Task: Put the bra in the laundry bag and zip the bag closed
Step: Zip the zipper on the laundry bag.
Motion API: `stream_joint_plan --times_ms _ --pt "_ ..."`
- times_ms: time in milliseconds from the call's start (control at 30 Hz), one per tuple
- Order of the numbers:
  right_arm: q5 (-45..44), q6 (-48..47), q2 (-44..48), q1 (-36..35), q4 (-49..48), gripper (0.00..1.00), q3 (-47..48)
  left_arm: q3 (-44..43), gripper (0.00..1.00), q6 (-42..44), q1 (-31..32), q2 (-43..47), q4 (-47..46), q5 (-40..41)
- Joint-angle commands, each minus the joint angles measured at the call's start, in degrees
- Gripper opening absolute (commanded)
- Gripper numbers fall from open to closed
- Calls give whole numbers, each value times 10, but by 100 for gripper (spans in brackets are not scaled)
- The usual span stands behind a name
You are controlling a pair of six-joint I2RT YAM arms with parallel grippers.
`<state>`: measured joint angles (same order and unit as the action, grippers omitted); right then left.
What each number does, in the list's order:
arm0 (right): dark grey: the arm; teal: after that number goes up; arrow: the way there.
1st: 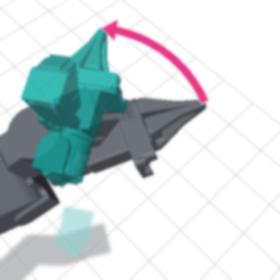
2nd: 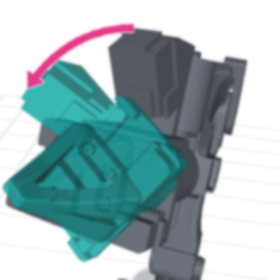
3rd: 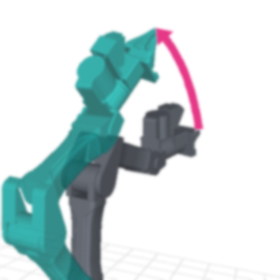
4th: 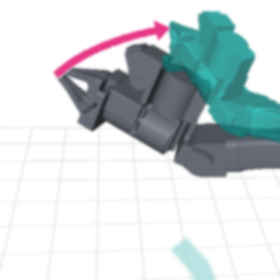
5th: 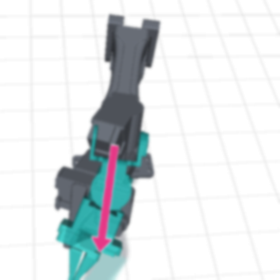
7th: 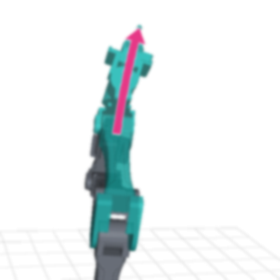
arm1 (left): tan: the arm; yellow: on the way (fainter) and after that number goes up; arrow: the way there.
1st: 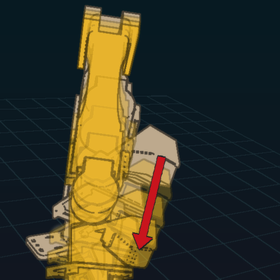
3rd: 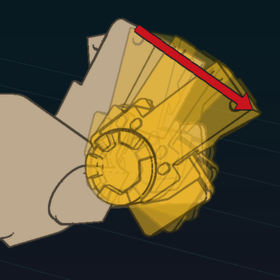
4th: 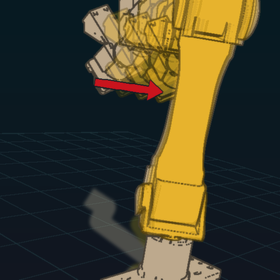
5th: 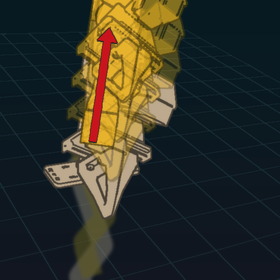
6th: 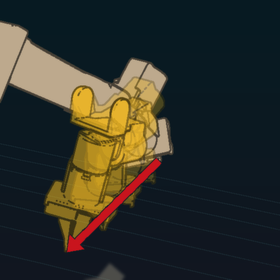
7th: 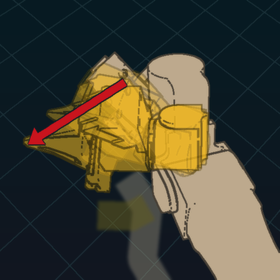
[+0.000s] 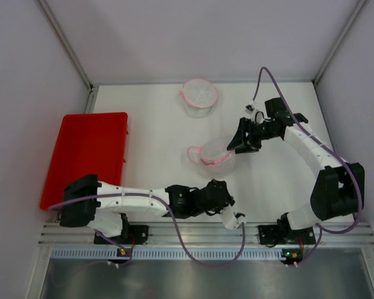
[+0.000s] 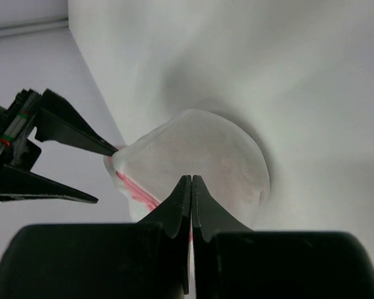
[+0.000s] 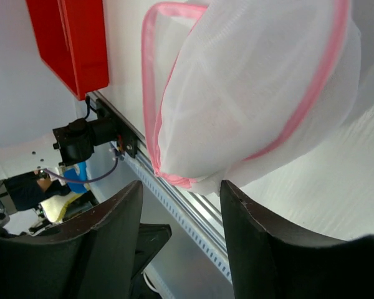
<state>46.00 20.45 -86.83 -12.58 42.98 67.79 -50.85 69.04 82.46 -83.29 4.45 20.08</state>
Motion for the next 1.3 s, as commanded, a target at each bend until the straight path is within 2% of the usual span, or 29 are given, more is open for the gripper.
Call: stream_joint_plan --times_ms 0,33,67,133,167,233,267,333,433,500,533,567,667,733,800,833,933,1100,1200,1267 --pt "-4 -45 46 0 1 54 -20 -88 0 -135 -5 3 61 3" --pt "-6 -50 46 0 4 54 -27 -107 4 -170 -7 4 85 -4" --pt "-8 -51 46 0 4 58 -31 -126 11 -242 -12 5 113 -8" --pt "-11 -43 46 4 4 76 -46 -173 31 -333 -32 16 172 -44" --pt "-15 -39 46 5 3 80 -49 -182 44 -362 -42 22 180 -57" --pt "-18 -33 44 6 13 84 -52 -205 51 -443 -95 32 207 -113" --pt "-29 -32 42 7 19 84 -51 -212 59 -469 -118 34 212 -133" --pt "-37 -23 42 14 40 86 -49 -226 61 -533 -189 39 219 -184" --pt "-21 4 47 37 71 86 -54 -233 53 -628 -246 41 220 -192" --pt "1 30 61 58 81 92 -80 -225 52 -670 -281 48 217 -234" --pt "12 38 68 67 81 99 -92 -209 53 -688 -294 56 209 -259" --pt "33 56 75 75 77 99 -106 -204 54 -710 -304 59 208 -302" --pt "75 89 91 92 49 99 -150 -194 63 -690 -326 57 207 -370" --pt "88 105 95 93 25 99 -173 -192 68 -614 -330 51 206 -421" --pt "102 115 93 93 7 99 -183 -202 71 -578 -343 33 203 -503" --pt "100 120 92 93 0 99 -186 -210 72 -548 -348 23 203 -515" --pt "96 160 86 89 -46 100 -200 -245 72 -513 -350 -16 203 -519" --pt "88 209 46 79 -86 98 -186 -255 71 -486 -363 -21 206 -522" --pt "82 238 22 68 -96 91 -179 -249 71 -487 -363 -14 206 -508" --pt "78 248 3 64 -96 83 -178 -244 70 -495 -363 -10 206 -492"
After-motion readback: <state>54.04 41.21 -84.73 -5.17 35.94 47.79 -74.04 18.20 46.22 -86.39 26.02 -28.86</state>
